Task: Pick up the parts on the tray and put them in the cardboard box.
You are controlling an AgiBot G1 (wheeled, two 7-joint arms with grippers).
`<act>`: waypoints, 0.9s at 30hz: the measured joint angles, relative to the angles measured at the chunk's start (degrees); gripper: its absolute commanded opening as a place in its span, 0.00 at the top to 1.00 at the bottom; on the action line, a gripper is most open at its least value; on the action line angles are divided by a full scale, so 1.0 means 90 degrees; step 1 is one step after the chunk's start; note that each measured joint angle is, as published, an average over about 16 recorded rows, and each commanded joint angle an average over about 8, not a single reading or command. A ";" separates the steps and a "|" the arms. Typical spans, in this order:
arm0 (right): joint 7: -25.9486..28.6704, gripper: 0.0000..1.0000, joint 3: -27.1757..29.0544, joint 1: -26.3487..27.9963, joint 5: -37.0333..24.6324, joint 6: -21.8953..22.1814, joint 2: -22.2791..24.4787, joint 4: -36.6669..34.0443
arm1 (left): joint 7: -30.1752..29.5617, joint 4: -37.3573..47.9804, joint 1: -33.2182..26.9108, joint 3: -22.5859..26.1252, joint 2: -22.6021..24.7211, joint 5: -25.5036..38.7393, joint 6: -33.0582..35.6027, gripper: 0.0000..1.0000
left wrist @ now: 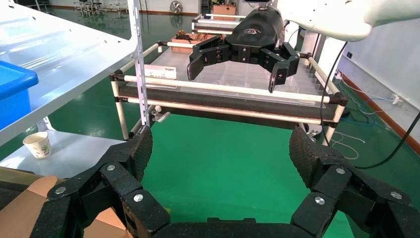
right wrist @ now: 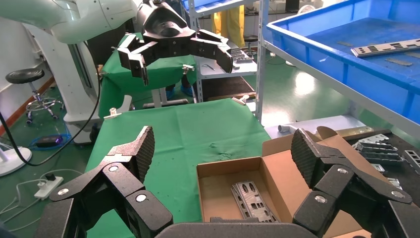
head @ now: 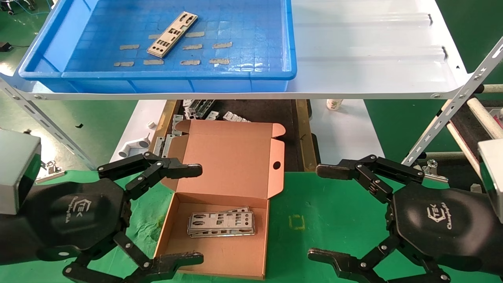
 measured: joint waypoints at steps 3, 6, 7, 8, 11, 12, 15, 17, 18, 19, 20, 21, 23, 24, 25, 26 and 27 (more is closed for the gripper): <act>0.0000 0.00 0.0000 0.0000 0.0000 0.0000 0.0000 0.0000 | 0.0001 0.0001 -0.0001 0.0001 0.0001 0.0001 0.0000 0.00; 0.0000 0.00 0.0000 0.0000 0.0000 0.0000 0.0000 0.0000 | 0.0002 0.0003 -0.0002 0.0002 0.0002 0.0002 0.0000 0.00; 0.0000 0.00 0.0000 0.0000 0.0000 0.0000 0.0000 0.0000 | 0.0002 0.0003 -0.0002 0.0003 0.0002 0.0003 0.0000 0.00; 0.0000 0.00 0.0000 0.0000 0.0000 0.0000 0.0000 0.0000 | 0.0003 0.0003 -0.0003 0.0003 0.0003 0.0003 0.0000 0.00; 0.0000 0.00 0.0000 0.0000 0.0000 0.0000 0.0000 0.0000 | 0.0003 0.0005 -0.0004 0.0004 0.0003 0.0004 0.0000 0.00; 0.0000 0.00 0.0000 0.0000 0.0000 0.0000 0.0000 0.0000 | 0.0003 0.0005 -0.0004 0.0004 0.0003 0.0004 0.0000 0.00; 0.0000 0.00 0.0000 0.0000 0.0000 0.0000 0.0000 0.0000 | 0.0004 0.0006 -0.0004 0.0005 0.0003 0.0004 0.0000 0.00; 0.0000 0.00 0.0000 0.0000 0.0000 0.0000 0.0000 0.0000 | 0.0004 0.0006 -0.0005 0.0005 0.0003 0.0004 -0.0001 0.00; 0.0000 0.00 0.0000 0.0000 0.0000 0.0000 0.0000 0.0000 | 0.0004 0.0007 -0.0005 0.0005 0.0003 0.0004 -0.0001 0.00; 0.0000 0.00 0.0000 0.0000 0.0000 0.0000 0.0000 0.0000 | 0.0004 0.0007 -0.0005 0.0005 0.0003 0.0004 -0.0001 0.00; 0.0000 0.00 0.0000 0.0000 0.0000 0.0000 0.0000 0.0000 | 0.0004 0.0007 -0.0005 0.0005 0.0003 0.0004 -0.0001 0.00; 0.0000 0.00 0.0000 0.0000 0.0000 0.0000 0.0000 0.0000 | 0.0004 0.0007 -0.0005 0.0005 0.0003 0.0004 -0.0001 0.00; 0.0000 0.00 0.0000 0.0000 0.0000 0.0000 0.0000 0.0000 | 0.0004 0.0007 -0.0005 0.0006 0.0003 0.0004 -0.0001 0.00; 0.0000 0.00 0.0000 0.0000 0.0000 0.0000 0.0000 0.0000 | 0.0004 0.0007 -0.0005 0.0006 0.0003 0.0004 -0.0001 0.00; 0.0000 0.00 0.0000 0.0000 0.0000 0.0000 0.0000 0.0000 | 0.0004 0.0007 -0.0005 0.0006 0.0003 0.0004 -0.0001 0.00; 0.0000 0.00 0.0000 0.0000 0.0000 0.0000 0.0000 0.0000 | 0.0004 0.0007 -0.0005 0.0006 0.0003 0.0004 -0.0001 0.00; 0.0000 0.00 0.0000 0.0000 0.0000 0.0000 0.0000 0.0000 | 0.0004 0.0007 -0.0005 0.0006 0.0003 0.0004 -0.0001 0.00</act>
